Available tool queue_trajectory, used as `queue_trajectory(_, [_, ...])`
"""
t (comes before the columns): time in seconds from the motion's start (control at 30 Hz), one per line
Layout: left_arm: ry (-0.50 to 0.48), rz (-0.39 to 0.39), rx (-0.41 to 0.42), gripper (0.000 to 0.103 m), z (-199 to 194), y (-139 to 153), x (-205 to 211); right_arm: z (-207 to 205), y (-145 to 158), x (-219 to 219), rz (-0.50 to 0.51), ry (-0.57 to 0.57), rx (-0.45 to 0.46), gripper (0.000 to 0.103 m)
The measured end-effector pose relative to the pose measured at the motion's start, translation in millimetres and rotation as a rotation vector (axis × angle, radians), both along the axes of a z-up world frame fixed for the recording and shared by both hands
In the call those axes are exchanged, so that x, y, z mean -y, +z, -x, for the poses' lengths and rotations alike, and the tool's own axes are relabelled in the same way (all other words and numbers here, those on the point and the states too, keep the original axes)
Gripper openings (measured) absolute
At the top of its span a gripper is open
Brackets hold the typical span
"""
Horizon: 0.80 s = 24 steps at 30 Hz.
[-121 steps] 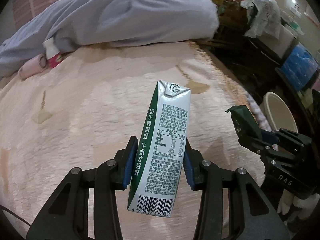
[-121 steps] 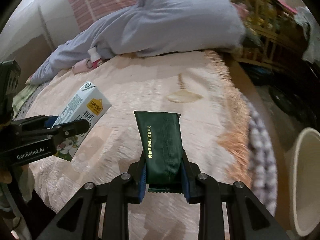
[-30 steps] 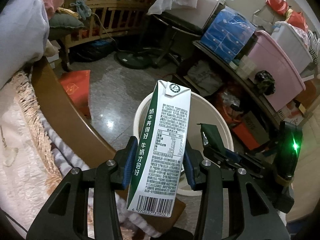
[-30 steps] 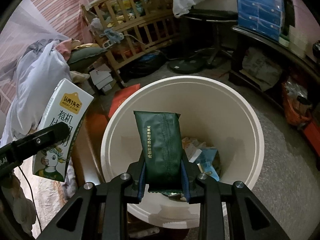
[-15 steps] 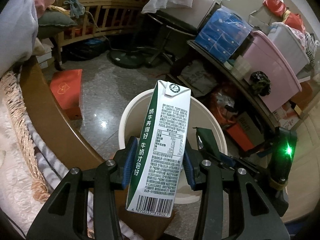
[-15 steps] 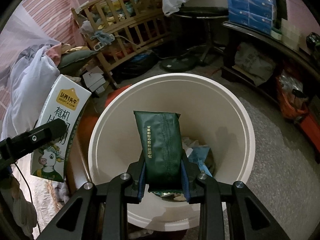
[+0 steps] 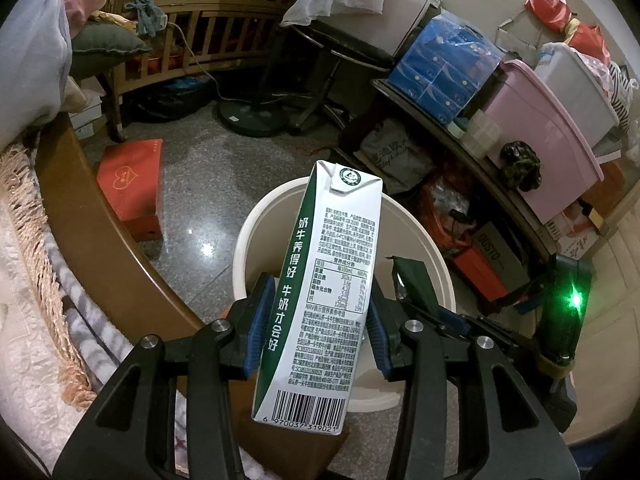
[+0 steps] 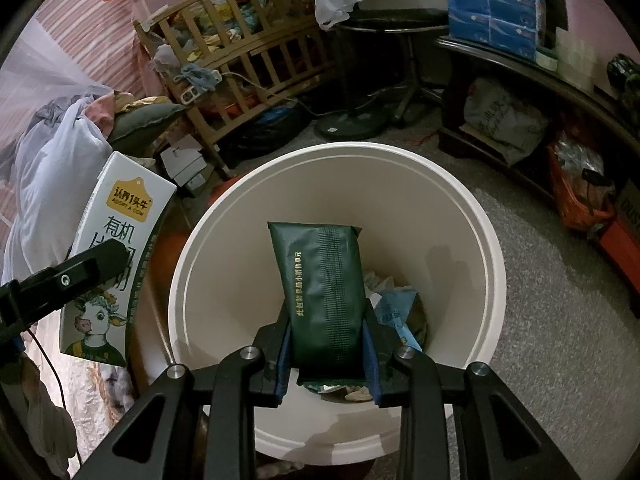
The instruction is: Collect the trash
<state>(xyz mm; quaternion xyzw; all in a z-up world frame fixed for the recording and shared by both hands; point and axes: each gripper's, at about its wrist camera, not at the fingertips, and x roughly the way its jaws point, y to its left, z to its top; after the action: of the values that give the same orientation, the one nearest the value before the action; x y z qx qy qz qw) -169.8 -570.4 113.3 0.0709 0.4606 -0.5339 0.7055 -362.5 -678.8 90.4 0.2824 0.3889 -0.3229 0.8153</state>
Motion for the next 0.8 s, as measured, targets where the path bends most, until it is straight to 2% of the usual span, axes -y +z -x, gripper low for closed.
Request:
queue_trajectory(0.07, [0.002, 0.005, -0.001, 0.043, -0.9, -0.4, 0.5, 0.9, -0.9, 0.2, -0.003, -0.004, 0.003, 0.034])
queue_trajectory(0.13, [0.003, 0.014, -0.003, 0.054, -1.4, -0.2, 0.8, 2.5, -0.7, 1.2, -0.003, -0.009, 0.011, 0.042])
queue_trajectory(0.2, [0.010, 0.024, 0.004, 0.059, -2.9, 0.4, -1.1, 4.6, -0.1, 0.8, -0.003, -0.018, 0.020, 0.044])
queue_trajectory(0.3, [0.022, 0.026, 0.012, 0.062, -4.1, 1.4, -2.4, 5.5, 0.7, 0.3, -0.002, -0.022, 0.024, 0.045])
queue_trajectory(0.53, [0.097, -0.023, 0.140, 0.062, 2.1, 7.4, -20.5, 5.6, 4.4, -13.5, 0.014, 0.000, 0.046, 0.045])
queue_trajectory(0.6, [0.136, -0.039, 0.189, 0.062, 4.9, 11.5, -33.2, 4.6, 12.5, -24.4, 0.066, 0.004, 0.049, 0.045])
queue_trajectory(0.8, [0.234, -0.021, 0.334, 0.062, 16.6, 32.1, -74.4, 1.0, 45.4, -59.4, 0.195, 0.006, 0.084, 0.045])
